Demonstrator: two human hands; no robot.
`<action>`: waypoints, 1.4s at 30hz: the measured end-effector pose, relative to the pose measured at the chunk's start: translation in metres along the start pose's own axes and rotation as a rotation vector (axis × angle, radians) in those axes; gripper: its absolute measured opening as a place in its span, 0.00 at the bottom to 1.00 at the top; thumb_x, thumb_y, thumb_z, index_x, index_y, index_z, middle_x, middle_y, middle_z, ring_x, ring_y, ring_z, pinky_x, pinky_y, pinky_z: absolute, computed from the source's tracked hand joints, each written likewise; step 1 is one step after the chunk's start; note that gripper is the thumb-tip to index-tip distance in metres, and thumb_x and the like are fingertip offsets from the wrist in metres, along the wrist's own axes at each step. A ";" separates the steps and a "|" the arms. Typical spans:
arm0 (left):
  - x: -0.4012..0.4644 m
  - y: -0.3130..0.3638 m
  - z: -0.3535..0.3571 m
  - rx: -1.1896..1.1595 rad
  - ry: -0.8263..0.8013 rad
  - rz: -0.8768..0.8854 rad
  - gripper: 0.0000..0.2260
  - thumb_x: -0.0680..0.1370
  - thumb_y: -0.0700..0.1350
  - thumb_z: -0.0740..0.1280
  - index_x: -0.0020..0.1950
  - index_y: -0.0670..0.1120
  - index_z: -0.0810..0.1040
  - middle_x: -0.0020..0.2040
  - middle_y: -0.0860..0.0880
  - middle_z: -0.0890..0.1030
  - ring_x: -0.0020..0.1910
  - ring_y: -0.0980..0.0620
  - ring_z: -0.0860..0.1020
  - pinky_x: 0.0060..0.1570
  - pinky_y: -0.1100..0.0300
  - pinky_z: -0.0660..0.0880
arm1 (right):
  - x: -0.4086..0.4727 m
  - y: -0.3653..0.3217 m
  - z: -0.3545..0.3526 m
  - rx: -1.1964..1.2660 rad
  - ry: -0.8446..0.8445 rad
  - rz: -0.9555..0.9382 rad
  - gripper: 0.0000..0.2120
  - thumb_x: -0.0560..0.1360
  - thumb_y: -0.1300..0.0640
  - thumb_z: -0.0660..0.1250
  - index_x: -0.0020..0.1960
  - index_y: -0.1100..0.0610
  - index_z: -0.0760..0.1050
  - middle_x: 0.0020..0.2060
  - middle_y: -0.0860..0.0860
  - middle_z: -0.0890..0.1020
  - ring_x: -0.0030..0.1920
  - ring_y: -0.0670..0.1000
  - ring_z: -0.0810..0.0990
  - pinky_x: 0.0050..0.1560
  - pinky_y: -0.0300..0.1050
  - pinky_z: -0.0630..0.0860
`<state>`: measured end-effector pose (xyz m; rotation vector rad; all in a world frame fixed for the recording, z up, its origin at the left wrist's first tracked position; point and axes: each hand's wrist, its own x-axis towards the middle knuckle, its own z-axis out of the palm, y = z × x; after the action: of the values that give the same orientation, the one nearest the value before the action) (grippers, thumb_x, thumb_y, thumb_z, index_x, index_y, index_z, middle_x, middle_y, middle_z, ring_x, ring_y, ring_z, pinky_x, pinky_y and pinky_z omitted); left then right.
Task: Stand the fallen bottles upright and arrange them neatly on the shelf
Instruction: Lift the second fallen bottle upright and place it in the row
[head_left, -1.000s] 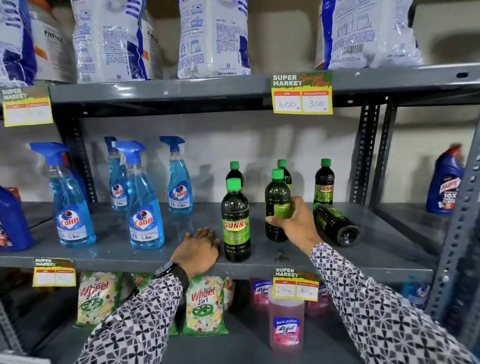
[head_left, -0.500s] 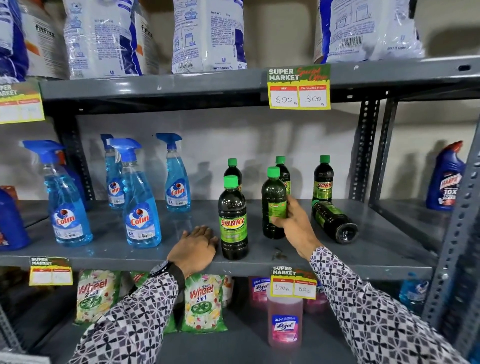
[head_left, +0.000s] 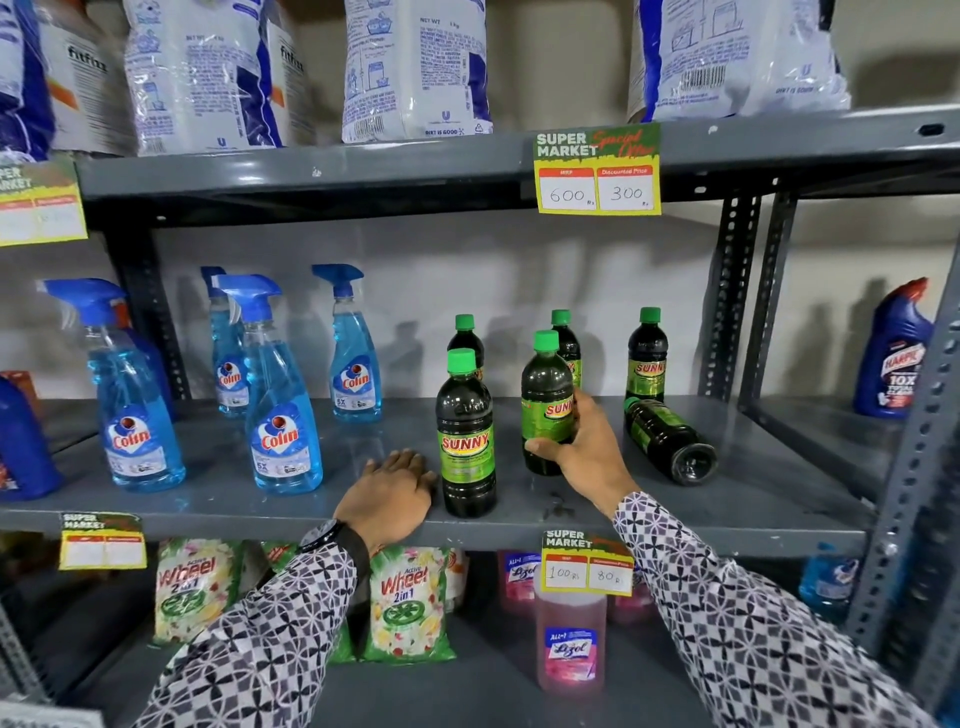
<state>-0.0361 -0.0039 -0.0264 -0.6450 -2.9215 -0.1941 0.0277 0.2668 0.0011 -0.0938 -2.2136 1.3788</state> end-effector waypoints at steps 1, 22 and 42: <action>0.000 0.001 -0.001 -0.008 0.003 0.000 0.26 0.86 0.54 0.47 0.82 0.45 0.60 0.84 0.43 0.60 0.83 0.45 0.58 0.81 0.44 0.53 | 0.001 0.000 0.001 -0.016 0.012 -0.001 0.45 0.59 0.46 0.85 0.73 0.45 0.70 0.62 0.50 0.78 0.63 0.51 0.80 0.69 0.55 0.77; -0.004 0.003 -0.006 -0.012 -0.013 0.004 0.26 0.86 0.53 0.47 0.82 0.44 0.60 0.84 0.42 0.60 0.83 0.44 0.58 0.81 0.42 0.53 | -0.015 -0.007 -0.011 0.059 -0.086 -0.005 0.31 0.69 0.62 0.82 0.63 0.45 0.70 0.57 0.46 0.84 0.59 0.49 0.83 0.68 0.54 0.77; 0.001 -0.007 -0.002 -0.005 -0.049 0.008 0.32 0.81 0.58 0.42 0.82 0.46 0.60 0.84 0.45 0.59 0.84 0.45 0.56 0.81 0.39 0.52 | -0.058 -0.002 -0.034 0.124 -0.098 -0.090 0.33 0.66 0.64 0.84 0.65 0.51 0.74 0.56 0.46 0.86 0.56 0.40 0.85 0.55 0.35 0.80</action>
<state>-0.0400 -0.0101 -0.0249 -0.6718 -2.9660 -0.1872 0.0940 0.2743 -0.0084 0.1191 -2.1759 1.4956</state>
